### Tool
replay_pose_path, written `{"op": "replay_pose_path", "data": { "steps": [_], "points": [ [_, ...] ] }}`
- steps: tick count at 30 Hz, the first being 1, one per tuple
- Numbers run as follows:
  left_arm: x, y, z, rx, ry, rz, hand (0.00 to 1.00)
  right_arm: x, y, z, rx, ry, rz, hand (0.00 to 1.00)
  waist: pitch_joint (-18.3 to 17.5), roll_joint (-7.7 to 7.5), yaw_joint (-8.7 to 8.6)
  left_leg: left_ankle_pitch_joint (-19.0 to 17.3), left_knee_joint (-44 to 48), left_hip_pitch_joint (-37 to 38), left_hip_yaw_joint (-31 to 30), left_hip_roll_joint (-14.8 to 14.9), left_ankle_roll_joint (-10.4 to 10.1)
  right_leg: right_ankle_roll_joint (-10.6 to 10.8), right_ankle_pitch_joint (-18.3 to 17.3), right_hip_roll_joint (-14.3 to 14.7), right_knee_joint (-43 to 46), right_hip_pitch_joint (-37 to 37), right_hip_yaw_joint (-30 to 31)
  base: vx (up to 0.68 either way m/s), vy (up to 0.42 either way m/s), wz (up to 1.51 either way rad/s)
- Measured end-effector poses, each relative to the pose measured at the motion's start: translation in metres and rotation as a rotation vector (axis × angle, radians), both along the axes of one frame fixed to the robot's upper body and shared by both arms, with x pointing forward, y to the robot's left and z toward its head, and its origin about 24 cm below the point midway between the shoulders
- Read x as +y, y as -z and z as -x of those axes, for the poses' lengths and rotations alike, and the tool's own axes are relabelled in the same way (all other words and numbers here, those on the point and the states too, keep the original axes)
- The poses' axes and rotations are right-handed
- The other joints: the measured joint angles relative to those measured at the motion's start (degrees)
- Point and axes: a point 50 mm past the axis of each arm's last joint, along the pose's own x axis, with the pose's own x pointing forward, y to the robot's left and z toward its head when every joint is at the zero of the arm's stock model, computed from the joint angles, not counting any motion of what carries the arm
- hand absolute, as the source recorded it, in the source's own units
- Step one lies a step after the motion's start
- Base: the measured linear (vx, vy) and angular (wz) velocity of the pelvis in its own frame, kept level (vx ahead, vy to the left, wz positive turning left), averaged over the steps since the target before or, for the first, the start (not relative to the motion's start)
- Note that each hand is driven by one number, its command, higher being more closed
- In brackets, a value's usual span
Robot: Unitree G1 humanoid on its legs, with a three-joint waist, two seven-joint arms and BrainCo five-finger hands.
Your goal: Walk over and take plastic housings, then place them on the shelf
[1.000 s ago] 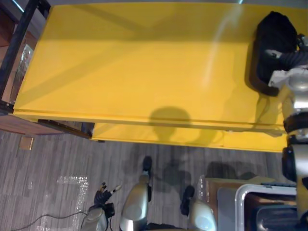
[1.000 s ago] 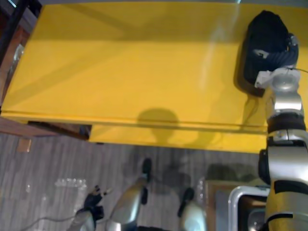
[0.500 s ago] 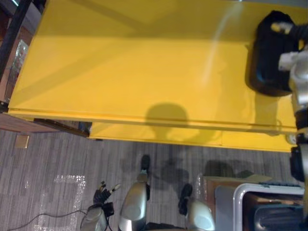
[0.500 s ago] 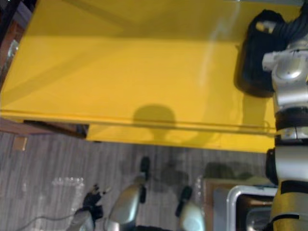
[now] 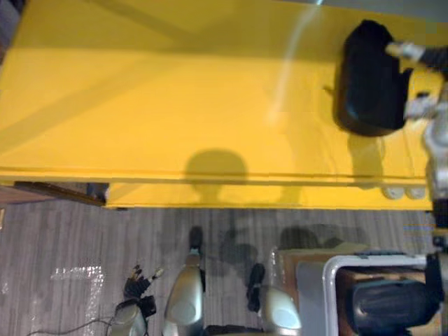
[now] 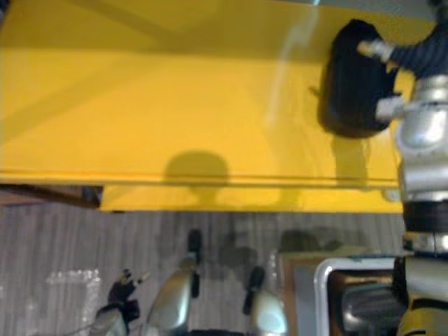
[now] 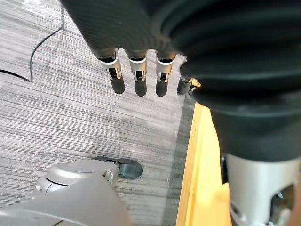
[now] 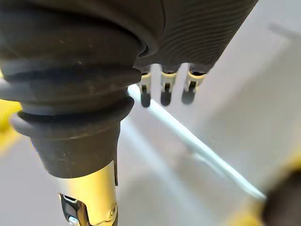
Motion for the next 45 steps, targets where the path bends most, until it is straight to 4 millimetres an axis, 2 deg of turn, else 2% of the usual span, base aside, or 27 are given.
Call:
{"op": "replay_pose_path", "data": {
  "steps": [4,9,12,14,17,21,27,32,35,39,42,45],
  "points": [
    [0.003,-0.001,0.001,-0.009,-0.019,-0.005,0.00,-0.005,0.016,0.010,0.072,0.014,0.050,0.00,0.14,-1.11,-0.12,-0.63,-0.05,0.31,1.56,-0.07,0.32,-0.06,0.09,0.07,-1.18,-0.27,1.58,0.00,-0.010,-0.19],
    [0.008,0.000,0.007,0.000,-0.038,-0.020,0.00,-0.006,0.040,0.027,0.144,0.003,0.087,0.00,-0.16,-4.14,-1.62,-0.81,-0.02,0.12,2.42,-0.39,0.43,0.48,0.80,-0.32,-1.09,-0.70,2.33,0.06,-0.014,-0.07],
    [0.009,-0.001,0.007,-0.001,-0.037,-0.021,0.00,-0.007,0.056,0.029,0.195,-0.007,0.072,0.00,-0.63,-4.97,-1.86,-1.15,-0.01,0.32,2.82,-0.34,0.23,0.45,0.85,-0.29,-1.16,-0.70,2.81,0.04,-0.016,-0.07],
    [0.009,0.000,0.007,0.001,-0.041,-0.023,0.00,-0.001,0.059,0.030,0.174,-0.033,0.071,0.00,-0.70,-5.07,-1.85,-1.36,-0.03,0.57,3.36,-0.21,0.16,0.42,0.86,-0.25,-1.16,-0.74,3.36,0.01,-0.012,-0.13],
    [0.009,-0.001,0.007,0.000,-0.047,-0.030,0.00,0.012,0.052,0.035,0.080,-0.100,0.092,0.00,-0.70,-5.08,-2.00,-1.56,-0.05,0.59,3.64,-0.15,0.41,0.40,0.88,-0.26,-1.22,-0.83,3.50,0.00,-0.005,-0.04],
    [0.008,0.001,0.009,0.002,-0.051,-0.028,0.00,0.046,0.044,0.040,-0.032,-0.292,0.044,0.00,-0.70,-5.08,-1.50,-1.51,-0.02,0.61,3.55,-0.19,0.37,0.34,0.92,-0.29,-1.21,-0.79,3.44,0.00,0.000,0.00],
    [0.006,0.004,0.012,0.029,-0.032,-0.041,0.00,0.089,0.061,0.034,-0.032,-0.470,-0.081,0.00,-0.70,-5.06,-1.09,-1.40,0.23,0.49,2.54,-0.53,0.25,0.28,0.91,-0.39,-1.01,-0.49,2.92,0.02,-0.004,0.07],
    [0.004,0.005,0.011,0.033,-0.032,-0.032,0.00,0.115,0.073,0.032,-0.010,-0.588,-0.204,0.00,-0.34,-4.45,-1.06,-1.49,0.25,0.50,2.42,-0.53,0.39,0.08,0.77,-0.36,-0.78,-0.53,2.92,0.00,0.000,0.00],
    [-0.003,0.006,0.007,0.026,-0.029,-0.013,0.00,0.132,0.086,0.027,0.061,-0.614,-0.255,0.00,0.25,-3.25,-1.05,-1.48,0.26,0.48,2.42,-0.52,0.38,-0.27,0.54,-0.36,-0.54,-0.70,2.96,0.00,0.000,0.00],
    [-0.014,0.010,0.006,0.032,-0.011,0.003,0.00,0.137,0.125,0.010,0.206,-0.504,-0.416,0.00,0.29,-0.65,-0.78,-1.47,0.26,0.28,2.35,-0.56,0.38,-0.39,0.14,-0.41,-0.03,-1.08,2.94,0.00,0.000,0.00],
    [-0.019,0.013,0.007,0.048,-0.008,0.008,0.00,0.139,0.122,0.011,0.159,-0.476,-0.477,0.00,0.19,0.98,-0.88,-1.38,0.26,-0.20,2.20,-0.48,0.27,-0.27,-0.34,-0.41,0.90,-1.96,2.88,0.02,-0.023,0.01],
    [-0.020,0.013,0.008,0.049,-0.009,0.010,0.00,0.140,0.121,0.010,0.135,-0.448,-0.508,0.00,0.13,1.13,-0.91,-0.96,0.27,-0.35,2.12,-0.30,0.12,-0.28,-0.78,-0.36,1.90,-2.56,2.76,0.03,-0.033,0.01]
  ]
}}
